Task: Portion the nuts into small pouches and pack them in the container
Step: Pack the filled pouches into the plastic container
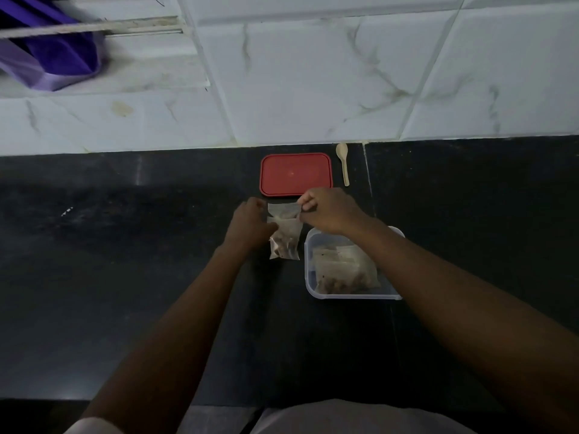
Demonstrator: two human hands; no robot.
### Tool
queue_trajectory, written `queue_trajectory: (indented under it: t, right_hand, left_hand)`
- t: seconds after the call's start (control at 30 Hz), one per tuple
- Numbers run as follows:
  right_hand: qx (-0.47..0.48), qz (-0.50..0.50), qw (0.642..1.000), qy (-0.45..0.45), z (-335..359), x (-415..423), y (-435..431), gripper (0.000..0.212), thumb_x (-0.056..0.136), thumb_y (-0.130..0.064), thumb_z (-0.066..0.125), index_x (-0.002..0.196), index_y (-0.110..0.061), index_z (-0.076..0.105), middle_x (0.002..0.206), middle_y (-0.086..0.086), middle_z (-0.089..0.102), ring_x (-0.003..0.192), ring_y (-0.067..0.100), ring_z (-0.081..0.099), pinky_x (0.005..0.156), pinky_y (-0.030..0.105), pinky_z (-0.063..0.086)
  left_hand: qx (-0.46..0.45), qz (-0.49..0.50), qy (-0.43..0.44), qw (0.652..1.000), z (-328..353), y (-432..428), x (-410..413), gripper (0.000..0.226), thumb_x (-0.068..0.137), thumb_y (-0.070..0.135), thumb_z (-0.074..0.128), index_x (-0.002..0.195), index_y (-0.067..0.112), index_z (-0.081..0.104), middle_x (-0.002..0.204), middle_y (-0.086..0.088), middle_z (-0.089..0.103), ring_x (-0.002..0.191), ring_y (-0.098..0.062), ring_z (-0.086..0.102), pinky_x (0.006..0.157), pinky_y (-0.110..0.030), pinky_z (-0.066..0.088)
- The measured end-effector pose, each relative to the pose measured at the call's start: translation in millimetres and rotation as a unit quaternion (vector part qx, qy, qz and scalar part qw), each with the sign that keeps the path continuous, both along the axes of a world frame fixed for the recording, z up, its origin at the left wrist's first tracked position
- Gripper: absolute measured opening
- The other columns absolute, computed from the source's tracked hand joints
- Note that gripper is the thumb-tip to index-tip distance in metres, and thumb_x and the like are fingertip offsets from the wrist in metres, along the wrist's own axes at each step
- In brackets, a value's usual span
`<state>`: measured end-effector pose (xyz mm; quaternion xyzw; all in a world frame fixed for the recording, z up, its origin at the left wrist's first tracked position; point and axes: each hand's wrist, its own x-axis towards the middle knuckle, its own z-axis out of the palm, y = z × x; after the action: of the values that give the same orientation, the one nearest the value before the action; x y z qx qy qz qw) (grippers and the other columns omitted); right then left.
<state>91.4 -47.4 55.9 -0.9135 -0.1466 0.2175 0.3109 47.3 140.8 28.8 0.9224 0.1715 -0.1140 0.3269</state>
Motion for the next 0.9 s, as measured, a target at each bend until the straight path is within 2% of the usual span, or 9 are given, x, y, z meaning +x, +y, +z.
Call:
queue_trajectory:
  t: [0.07, 0.13, 0.2, 0.33, 0.43, 0.57, 0.67, 0.77, 0.9]
  right_hand:
    - [-0.096, 0.041, 0.994, 0.025, -8, 7, 14, 0.044, 0.088, -0.038, 0.071, 0.129, -0.024, 0.063, 0.124, -0.003, 0.068, 0.117, 0.021, 0.061, 0.112, 0.050, 0.037]
    - [-0.149, 0.063, 0.986, 0.029, -16, 10, 22, 0.037, 0.088, -0.038, 0.069, 0.123, -0.026, 0.068, 0.123, -0.003, 0.067, 0.120, 0.023, 0.058, 0.114, 0.056, 0.028]
    - [-0.161, 0.068, 0.984, 0.028, -21, 11, 24, 0.027, 0.090, -0.036, 0.067, 0.115, -0.029, 0.074, 0.118, -0.005, 0.069, 0.117, 0.022, 0.058, 0.113, 0.058, 0.027]
    - [-0.110, 0.038, 0.993, 0.005, -22, 11, 18, 0.013, 0.090, -0.034, 0.070, 0.099, -0.029, 0.079, 0.109, -0.009, 0.073, 0.109, 0.019, 0.064, 0.107, 0.053, 0.043]
    - [-0.046, 0.033, 0.998, 0.014, -16, 12, 5, 0.015, 0.093, -0.032, 0.070, 0.102, -0.023, 0.078, 0.099, -0.009, 0.070, 0.100, 0.017, 0.067, 0.096, 0.046, 0.053]
    - [0.042, 0.006, 0.999, -0.020, 9, 8, -15, 0.015, 0.098, -0.025, 0.065, 0.104, -0.018, 0.076, 0.101, -0.007, 0.073, 0.089, 0.003, 0.065, 0.078, 0.023, 0.049]
    - [0.086, -0.024, 0.995, -0.046, 35, 2, -32, 0.016, 0.098, -0.028, 0.065, 0.103, -0.017, 0.075, 0.102, -0.006, 0.072, 0.092, 0.006, 0.066, 0.084, 0.025, 0.050]
    - [0.113, -0.039, 0.992, -0.030, 58, -6, -54, 0.016, 0.100, -0.028, 0.064, 0.106, -0.017, 0.074, 0.095, -0.004, 0.076, 0.083, 0.009, 0.072, 0.077, 0.026, 0.059]
    - [0.135, -0.053, 0.989, 0.006, 75, -23, -90, 0.010, 0.098, -0.021, 0.067, 0.103, -0.015, 0.073, 0.086, 0.003, 0.078, 0.074, 0.014, 0.076, 0.069, 0.025, 0.062]
  left_hand:
    - [-0.037, 0.015, 0.021, 0.999, -7, 3, 0, 0.043, 0.089, 0.011, 0.075, 0.128, 0.013, 0.058, 0.118, -0.004, 0.062, 0.099, -0.013, 0.061, 0.076, -0.022, 0.050]
    - [-0.043, 0.004, 0.008, 0.999, -13, 4, -2, 0.030, 0.091, 0.008, 0.070, 0.119, 0.014, 0.064, 0.113, -0.002, 0.067, 0.092, -0.007, 0.063, 0.069, -0.015, 0.046]
    - [-0.050, 0.001, -0.015, 0.999, -13, 6, -4, 0.018, 0.093, 0.009, 0.067, 0.109, 0.016, 0.070, 0.104, 0.000, 0.070, 0.088, -0.004, 0.065, 0.068, -0.013, 0.048]
    - [-0.081, -0.005, -0.015, 0.997, -4, 9, -7, 0.014, 0.097, 0.015, 0.065, 0.090, 0.026, 0.070, 0.089, 0.010, 0.068, 0.081, 0.001, 0.065, 0.067, -0.012, 0.049]
    - [-0.099, -0.024, -0.025, 0.995, 6, 9, -9, 0.010, 0.099, 0.016, 0.063, 0.096, 0.023, 0.070, 0.091, 0.009, 0.068, 0.084, 0.000, 0.065, 0.066, -0.011, 0.045]
    - [-0.111, -0.067, -0.094, 0.987, 30, 2, -6, 0.008, 0.099, 0.018, 0.064, 0.101, 0.023, 0.070, 0.092, 0.011, 0.068, 0.082, 0.002, 0.063, 0.072, -0.013, 0.045]
    - [-0.141, -0.079, -0.138, 0.977, 49, -7, -3, 0.009, 0.097, 0.018, 0.067, 0.097, 0.026, 0.071, 0.092, 0.009, 0.072, 0.084, -0.003, 0.068, 0.078, -0.017, 0.052]
    - [-0.177, -0.096, -0.162, 0.966, 64, -22, -3, 0.009, 0.096, 0.017, 0.069, 0.102, 0.018, 0.076, 0.094, 0.002, 0.077, 0.090, -0.014, 0.073, 0.085, -0.026, 0.058]
    - [-0.198, -0.149, -0.162, 0.955, 75, -49, -10, 0.011, 0.097, 0.014, 0.068, 0.105, 0.016, 0.076, 0.095, 0.003, 0.077, 0.088, -0.009, 0.073, 0.081, -0.015, 0.056]
